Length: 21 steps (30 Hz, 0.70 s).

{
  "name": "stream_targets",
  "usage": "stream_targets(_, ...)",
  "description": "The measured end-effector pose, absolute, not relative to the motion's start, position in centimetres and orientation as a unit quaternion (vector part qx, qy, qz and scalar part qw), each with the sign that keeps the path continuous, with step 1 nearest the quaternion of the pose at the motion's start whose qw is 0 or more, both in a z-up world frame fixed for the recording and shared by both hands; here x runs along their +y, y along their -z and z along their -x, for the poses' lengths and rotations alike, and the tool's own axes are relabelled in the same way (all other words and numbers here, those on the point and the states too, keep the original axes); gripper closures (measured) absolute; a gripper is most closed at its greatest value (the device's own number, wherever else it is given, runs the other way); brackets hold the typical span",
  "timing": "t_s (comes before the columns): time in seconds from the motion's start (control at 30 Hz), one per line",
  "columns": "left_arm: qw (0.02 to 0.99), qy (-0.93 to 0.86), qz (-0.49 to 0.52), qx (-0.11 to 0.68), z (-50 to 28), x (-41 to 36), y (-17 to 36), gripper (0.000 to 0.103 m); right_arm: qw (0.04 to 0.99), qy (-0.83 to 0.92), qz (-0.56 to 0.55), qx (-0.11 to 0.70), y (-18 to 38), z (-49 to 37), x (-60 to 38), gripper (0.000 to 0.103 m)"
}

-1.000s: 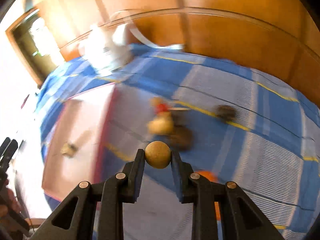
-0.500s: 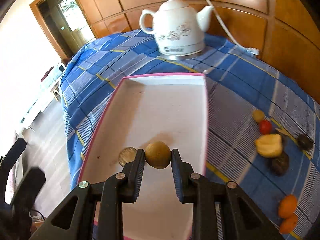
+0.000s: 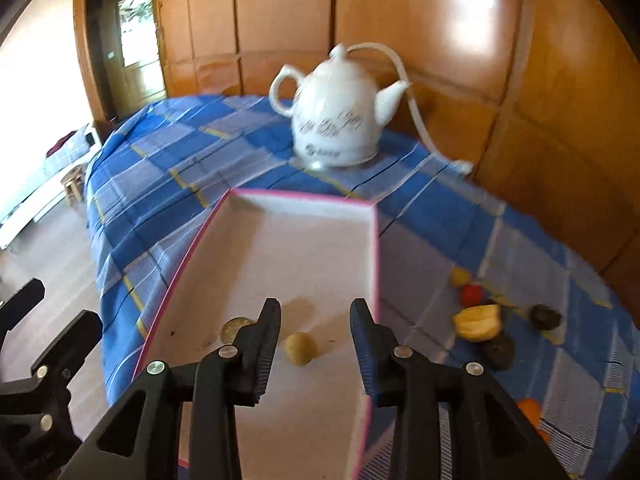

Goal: Organize fruits
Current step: 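Carry the yellow fruit into the tray and open the right gripper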

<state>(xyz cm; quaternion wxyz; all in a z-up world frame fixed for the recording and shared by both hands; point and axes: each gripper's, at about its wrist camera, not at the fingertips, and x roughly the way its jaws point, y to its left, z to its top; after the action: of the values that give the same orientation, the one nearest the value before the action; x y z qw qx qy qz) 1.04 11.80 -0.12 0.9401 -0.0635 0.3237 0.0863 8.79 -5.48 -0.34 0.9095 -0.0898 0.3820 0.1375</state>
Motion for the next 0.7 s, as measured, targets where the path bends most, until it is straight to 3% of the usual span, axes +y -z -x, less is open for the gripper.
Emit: stream_targets(0.7, 0.941, -0.060, 0.030, 0.332, -1.2, 8.7, 0.1, 0.008, 0.943, -0.097, 0.075, 0.308, -3.5, -6.4, -8.6, 0.067)
